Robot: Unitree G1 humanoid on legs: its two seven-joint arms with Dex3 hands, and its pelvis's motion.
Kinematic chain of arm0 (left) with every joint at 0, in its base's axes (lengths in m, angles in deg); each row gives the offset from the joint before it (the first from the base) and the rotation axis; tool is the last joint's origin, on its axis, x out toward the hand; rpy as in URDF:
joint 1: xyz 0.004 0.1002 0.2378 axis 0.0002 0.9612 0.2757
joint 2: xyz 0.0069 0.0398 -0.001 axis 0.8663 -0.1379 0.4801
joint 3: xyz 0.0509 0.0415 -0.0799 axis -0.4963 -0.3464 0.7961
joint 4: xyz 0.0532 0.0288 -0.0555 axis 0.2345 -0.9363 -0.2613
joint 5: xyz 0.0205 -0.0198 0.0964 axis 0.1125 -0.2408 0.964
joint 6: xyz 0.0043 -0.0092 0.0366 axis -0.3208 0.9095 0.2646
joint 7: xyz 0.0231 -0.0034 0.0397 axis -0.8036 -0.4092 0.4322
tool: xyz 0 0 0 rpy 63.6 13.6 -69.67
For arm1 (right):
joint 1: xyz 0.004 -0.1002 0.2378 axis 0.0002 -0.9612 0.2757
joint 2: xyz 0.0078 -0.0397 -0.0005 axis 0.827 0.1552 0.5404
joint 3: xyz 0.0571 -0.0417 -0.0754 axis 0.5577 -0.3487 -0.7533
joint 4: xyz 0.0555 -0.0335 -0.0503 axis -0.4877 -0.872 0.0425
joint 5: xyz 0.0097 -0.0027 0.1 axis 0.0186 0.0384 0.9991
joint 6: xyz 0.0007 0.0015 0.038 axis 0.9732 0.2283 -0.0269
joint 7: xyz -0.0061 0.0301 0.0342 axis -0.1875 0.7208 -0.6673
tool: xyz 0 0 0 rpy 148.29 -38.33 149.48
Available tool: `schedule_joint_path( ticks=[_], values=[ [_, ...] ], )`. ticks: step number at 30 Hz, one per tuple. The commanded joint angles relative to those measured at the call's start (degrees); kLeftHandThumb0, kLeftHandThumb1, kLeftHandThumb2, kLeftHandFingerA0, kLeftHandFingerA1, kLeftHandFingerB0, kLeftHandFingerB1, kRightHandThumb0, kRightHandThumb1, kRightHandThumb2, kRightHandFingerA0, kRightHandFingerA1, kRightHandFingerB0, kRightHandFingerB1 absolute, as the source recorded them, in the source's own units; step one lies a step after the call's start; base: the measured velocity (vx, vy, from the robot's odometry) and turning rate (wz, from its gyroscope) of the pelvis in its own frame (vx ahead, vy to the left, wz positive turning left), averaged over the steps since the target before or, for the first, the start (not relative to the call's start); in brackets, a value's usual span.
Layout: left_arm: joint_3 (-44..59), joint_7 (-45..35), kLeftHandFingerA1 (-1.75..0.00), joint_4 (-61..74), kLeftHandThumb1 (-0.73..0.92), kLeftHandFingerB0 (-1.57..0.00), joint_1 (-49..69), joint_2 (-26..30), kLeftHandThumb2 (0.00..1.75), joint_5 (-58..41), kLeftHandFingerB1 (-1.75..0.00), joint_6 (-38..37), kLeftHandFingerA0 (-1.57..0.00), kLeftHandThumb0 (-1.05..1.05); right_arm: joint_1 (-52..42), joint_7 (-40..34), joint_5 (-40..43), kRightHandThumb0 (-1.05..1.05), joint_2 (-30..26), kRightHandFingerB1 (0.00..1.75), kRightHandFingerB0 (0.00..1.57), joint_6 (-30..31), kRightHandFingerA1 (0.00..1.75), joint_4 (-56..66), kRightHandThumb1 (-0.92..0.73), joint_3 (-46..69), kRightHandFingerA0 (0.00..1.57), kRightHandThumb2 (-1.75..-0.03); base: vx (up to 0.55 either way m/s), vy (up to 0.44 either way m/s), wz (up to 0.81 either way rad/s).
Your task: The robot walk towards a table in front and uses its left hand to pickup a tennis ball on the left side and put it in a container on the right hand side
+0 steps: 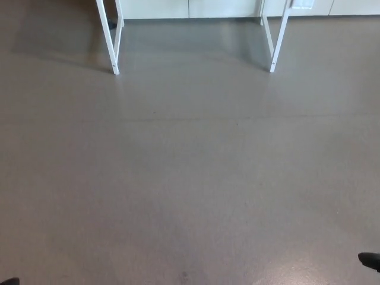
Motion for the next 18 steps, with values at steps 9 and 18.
schedule_joint_path(
  ticks=[9, 18],
  values=[
    [0.07, -3.03, -0.53, 0.62, 0.54, -0.16, 3.16, 0.28, 0.94, -2.79, -0.48, -0.81, -0.23, -0.03, -4.34, 1.83, 1.81, -0.12, -0.97, 0.42, 0.5, -2.62, 0.48, 0.82, -0.42, 0.76, 0.65, -0.52, 0.0, 0.0, 0.0],
    [-0.49, -2.2, -0.54, 1.01, 0.52, -0.17, 3.44, 0.21, 0.93, -2.09, -0.48, -0.77, -0.25, -0.03, -4.75, 2.1, 1.35, -0.17, -1.6, 0.44, 0.54, -4.4, 0.49, -0.79, -0.44, 0.33, 0.68, -0.53, 0.02, -0.004, -0.06]
  ],
)
